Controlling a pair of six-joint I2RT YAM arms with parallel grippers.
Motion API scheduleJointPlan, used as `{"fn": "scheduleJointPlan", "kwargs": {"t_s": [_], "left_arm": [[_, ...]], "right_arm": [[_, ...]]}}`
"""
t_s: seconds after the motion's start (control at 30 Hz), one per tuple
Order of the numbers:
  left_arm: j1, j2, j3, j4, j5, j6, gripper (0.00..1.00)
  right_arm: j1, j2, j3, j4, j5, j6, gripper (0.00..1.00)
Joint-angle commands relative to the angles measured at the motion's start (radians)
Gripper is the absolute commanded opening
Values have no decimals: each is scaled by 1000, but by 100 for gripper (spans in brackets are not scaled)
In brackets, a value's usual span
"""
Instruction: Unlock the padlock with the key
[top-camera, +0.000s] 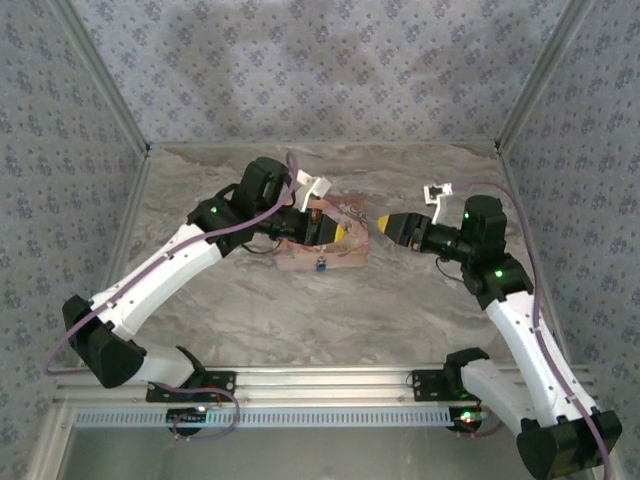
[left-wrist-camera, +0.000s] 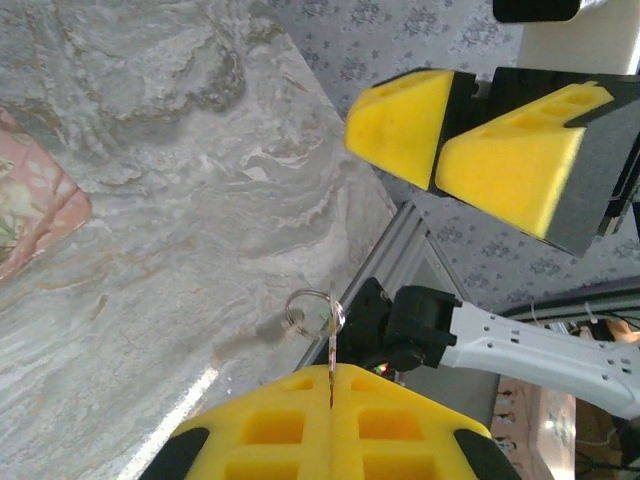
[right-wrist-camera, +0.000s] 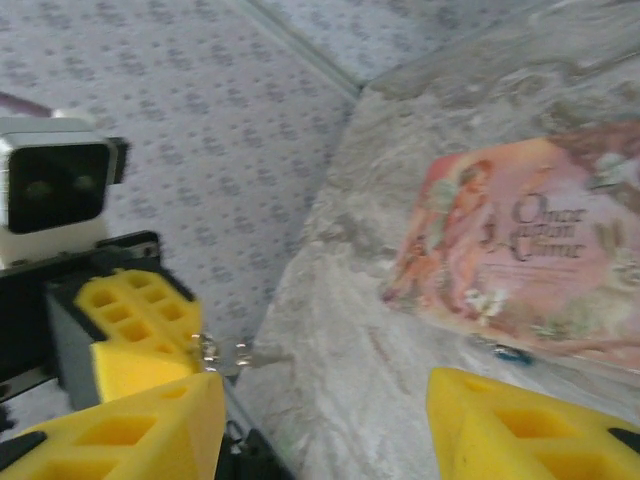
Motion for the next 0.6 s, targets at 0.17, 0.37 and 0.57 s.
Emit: {"fn": "scheduleJointPlan", "kwargs": {"t_s": [0.17,0.37,0.57], "left_arm": [[-3,9,38,22,98,23,0],[-18,13,46,18,114,35,0],[-28,14,44,18,116,40,0]], "right_arm": [[94,40,28,130,-130,-29,49],[151,67,52,114,-114,-71,52],[175,75,63,115,-113,-82,51]]}}
